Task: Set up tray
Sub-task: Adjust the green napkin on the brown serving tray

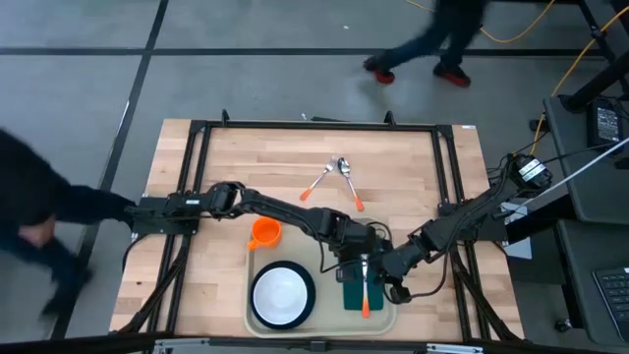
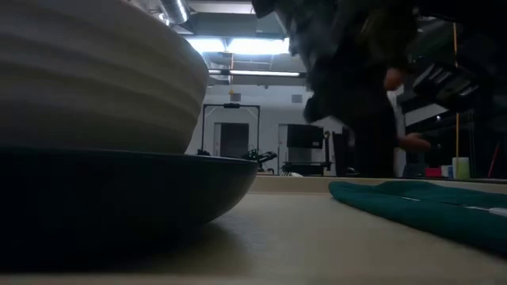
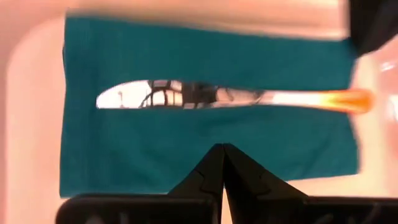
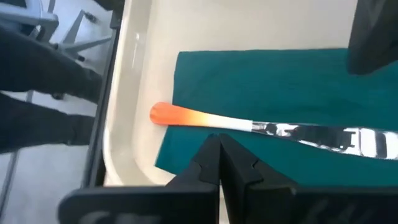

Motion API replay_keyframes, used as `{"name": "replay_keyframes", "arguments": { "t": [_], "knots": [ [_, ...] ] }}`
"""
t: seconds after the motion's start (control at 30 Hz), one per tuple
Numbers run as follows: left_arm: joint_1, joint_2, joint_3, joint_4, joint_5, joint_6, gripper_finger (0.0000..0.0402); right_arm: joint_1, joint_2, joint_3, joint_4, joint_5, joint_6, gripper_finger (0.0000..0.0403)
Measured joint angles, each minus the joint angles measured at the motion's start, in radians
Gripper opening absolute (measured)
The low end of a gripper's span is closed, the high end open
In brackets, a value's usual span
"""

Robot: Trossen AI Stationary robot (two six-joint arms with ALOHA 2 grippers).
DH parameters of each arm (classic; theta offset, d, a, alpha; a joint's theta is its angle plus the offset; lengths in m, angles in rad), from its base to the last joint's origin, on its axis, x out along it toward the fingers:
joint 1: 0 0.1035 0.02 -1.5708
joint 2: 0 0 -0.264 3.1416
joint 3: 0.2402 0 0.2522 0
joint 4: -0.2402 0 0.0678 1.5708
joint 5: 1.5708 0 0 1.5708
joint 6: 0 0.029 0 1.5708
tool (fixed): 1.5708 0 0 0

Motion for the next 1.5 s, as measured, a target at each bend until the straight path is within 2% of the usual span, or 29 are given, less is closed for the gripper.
{"name": "replay_keyframes", "arguments": {
  "t": [0.17,0.5,0.73,0.83,0.93,1.3,1.5],
  "knots": [
    [0.002,0.000,-0.077,0.055,0.004,-0.033,0.0003,-0.024,0.000,0.000,-0.004,-0.051,-0.074,0.0004],
    [0.003,0.003,-0.143,0.129,0.012,-0.067,0.0003,-0.055,0.000,0.001,-0.005,-0.188,-0.268,0.0004],
    [0.007,0.003,-0.147,0.113,0.016,-0.064,0.0003,-0.062,0.000,0.001,0.009,-0.212,-0.361,0.0004],
    [0.010,0.003,-0.147,0.103,0.020,-0.051,0.0003,-0.061,0.010,-0.002,0.036,-0.230,-0.400,0.0004],
    [0.024,0.005,-0.147,0.132,0.006,-0.050,0.0003,-0.061,0.045,0.005,0.137,-0.265,-0.474,0.0004],
    [0.059,0.004,-0.146,0.120,0.016,-0.046,0.0003,-0.037,0.146,0.002,0.334,-0.347,-0.452,0.0004],
    [0.064,0.029,-0.143,0.138,0.050,-0.039,0.0003,0.008,0.202,0.002,0.387,-0.295,-0.399,0.0004]
  ]
}}
